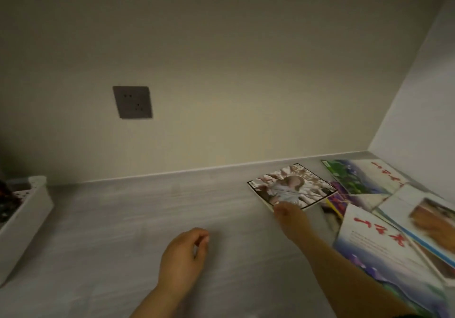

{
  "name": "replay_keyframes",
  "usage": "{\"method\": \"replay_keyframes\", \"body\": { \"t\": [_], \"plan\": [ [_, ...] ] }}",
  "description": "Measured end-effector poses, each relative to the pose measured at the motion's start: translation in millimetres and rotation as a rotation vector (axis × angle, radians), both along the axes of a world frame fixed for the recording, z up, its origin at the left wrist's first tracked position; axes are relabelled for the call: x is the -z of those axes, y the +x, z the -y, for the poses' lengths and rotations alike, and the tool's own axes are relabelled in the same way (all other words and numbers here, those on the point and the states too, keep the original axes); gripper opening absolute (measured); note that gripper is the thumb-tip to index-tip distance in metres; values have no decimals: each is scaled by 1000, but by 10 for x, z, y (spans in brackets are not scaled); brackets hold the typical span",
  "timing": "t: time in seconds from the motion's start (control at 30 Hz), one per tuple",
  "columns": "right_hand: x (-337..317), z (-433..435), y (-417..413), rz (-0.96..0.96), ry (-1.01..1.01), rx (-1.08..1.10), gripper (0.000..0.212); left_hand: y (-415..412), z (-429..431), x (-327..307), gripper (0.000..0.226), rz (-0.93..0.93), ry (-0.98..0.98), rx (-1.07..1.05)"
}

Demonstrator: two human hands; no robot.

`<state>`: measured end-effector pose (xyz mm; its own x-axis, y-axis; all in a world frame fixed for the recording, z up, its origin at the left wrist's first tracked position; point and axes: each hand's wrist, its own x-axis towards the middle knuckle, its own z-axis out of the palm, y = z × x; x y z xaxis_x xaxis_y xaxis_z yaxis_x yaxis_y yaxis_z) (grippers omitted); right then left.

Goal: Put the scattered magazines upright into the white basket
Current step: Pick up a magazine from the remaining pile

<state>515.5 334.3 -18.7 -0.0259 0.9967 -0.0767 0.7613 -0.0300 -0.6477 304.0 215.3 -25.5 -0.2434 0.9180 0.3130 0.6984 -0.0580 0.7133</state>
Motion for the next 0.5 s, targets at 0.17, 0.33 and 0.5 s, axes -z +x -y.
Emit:
{"method": "replay_keyframes", "body": {
  "t": [0.17,0.33,0.5],
  "plan": [
    [313,-59,1157,268,-83,112,42,731,-393,231,21,-69,-136,73],
    [748,-7,1757,448,-152,30,58,1248,-723,417,52,-372,-291,175],
    [865,-32,1815,419,-69,2,59,1649,-1165,421,62,-563,-365,234]
  ]
}}
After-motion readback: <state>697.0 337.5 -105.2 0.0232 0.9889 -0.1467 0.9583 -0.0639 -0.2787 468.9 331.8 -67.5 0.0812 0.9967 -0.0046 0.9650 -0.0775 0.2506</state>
